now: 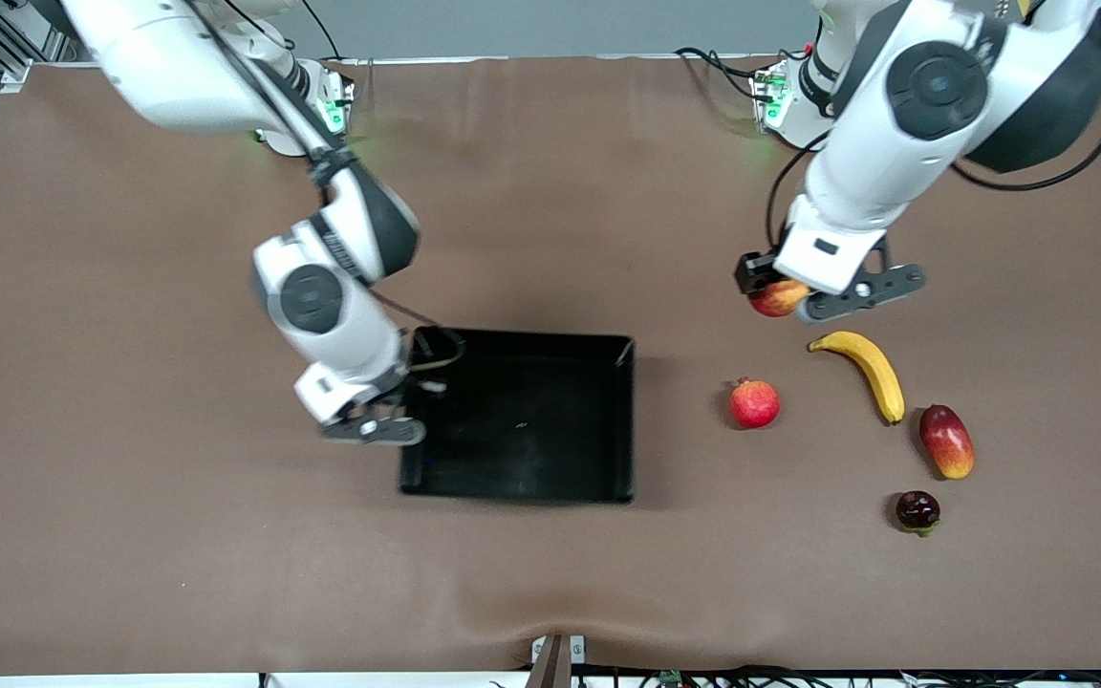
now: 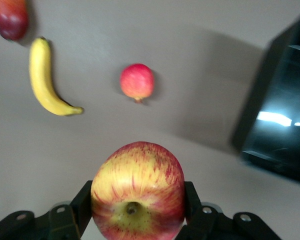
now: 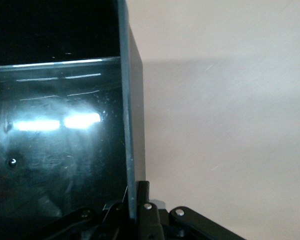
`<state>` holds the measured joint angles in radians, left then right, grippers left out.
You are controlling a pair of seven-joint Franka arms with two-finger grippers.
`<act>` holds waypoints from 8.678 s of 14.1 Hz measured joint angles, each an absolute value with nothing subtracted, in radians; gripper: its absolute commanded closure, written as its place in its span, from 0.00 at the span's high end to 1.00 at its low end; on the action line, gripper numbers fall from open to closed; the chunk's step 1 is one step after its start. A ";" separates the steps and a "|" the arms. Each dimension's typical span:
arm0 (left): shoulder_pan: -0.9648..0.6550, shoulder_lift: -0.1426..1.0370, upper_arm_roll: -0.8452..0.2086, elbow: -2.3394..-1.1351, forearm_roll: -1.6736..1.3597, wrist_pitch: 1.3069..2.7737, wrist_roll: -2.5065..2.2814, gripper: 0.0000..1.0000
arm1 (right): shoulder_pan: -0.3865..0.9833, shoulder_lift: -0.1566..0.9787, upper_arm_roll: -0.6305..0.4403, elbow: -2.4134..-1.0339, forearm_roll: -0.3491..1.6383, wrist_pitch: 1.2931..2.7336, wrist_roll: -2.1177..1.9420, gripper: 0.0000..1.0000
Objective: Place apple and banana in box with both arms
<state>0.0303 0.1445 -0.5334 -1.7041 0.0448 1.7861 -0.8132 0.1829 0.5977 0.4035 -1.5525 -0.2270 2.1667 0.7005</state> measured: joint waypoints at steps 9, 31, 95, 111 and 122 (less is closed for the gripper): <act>-0.015 0.289 -0.563 -1.863 0.042 2.090 -0.997 0.00 | 0.254 0.719 0.533 -1.572 -0.556 2.263 1.101 0.00; -0.066 0.647 -0.561 -1.854 0.292 2.333 -1.253 1.00 | 0.199 0.748 0.599 -1.552 -0.870 2.378 1.128 1.00; -0.301 0.766 -0.563 -1.415 0.400 1.978 -1.220 0.00 | -0.028 0.056 0.002 -1.520 0.035 1.501 -0.048 1.00; -0.471 0.892 -0.371 -1.397 0.428 2.222 -1.238 1.00 | -0.041 0.016 0.003 -1.515 0.033 1.411 -0.050 1.00; -0.170 0.460 -0.377 -1.347 0.311 1.859 -1.000 1.00 | -0.042 0.016 0.000 -1.514 0.005 1.462 -0.050 1.00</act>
